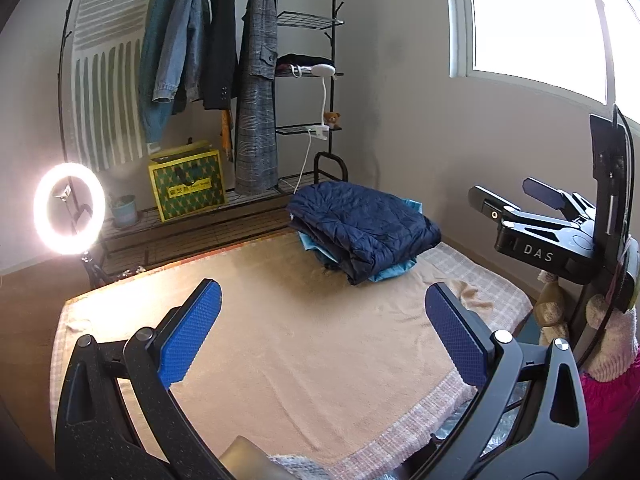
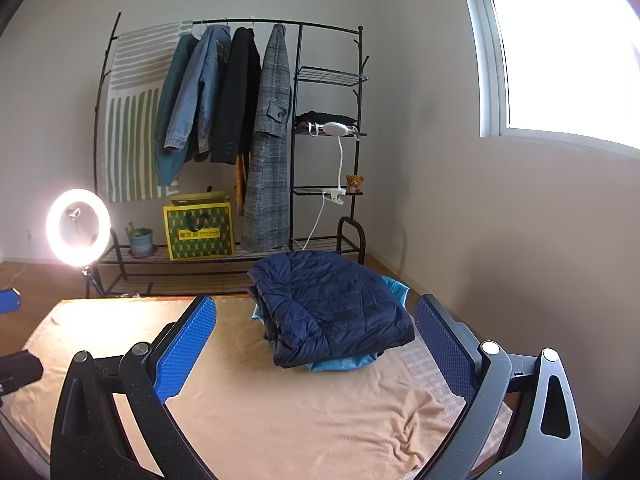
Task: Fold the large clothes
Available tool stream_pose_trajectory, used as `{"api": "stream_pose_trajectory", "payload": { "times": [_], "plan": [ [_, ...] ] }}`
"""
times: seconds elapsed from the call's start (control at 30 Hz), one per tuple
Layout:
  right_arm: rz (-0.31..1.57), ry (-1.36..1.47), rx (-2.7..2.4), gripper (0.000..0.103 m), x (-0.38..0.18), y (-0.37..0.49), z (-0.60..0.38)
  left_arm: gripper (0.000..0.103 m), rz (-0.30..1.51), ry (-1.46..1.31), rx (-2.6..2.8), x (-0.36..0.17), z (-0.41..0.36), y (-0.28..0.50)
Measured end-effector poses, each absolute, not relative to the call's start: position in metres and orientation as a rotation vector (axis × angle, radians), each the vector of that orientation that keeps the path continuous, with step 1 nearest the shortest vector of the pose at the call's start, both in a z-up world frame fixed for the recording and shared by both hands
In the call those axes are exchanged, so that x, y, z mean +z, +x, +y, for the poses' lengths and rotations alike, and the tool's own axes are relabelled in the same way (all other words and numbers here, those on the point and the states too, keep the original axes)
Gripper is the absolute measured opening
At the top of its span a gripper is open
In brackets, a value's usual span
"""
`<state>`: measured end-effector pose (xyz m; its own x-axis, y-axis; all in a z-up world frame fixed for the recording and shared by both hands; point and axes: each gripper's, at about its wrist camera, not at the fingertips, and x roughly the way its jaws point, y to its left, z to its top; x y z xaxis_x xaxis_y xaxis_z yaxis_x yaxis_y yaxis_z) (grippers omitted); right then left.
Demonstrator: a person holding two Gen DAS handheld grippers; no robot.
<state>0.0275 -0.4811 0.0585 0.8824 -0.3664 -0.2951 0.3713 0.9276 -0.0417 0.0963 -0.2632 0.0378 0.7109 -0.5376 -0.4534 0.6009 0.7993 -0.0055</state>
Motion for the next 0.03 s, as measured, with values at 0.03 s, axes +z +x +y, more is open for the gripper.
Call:
{"api": "stream_pose_trajectory", "payload": {
  "times": [0.03],
  "plan": [
    [0.306,0.015,-0.383,0.099,0.0579,0.0279,-0.4812,0.103,0.454,0.147,-0.621,0.0373,-0.2627,0.0969]
  ]
}}
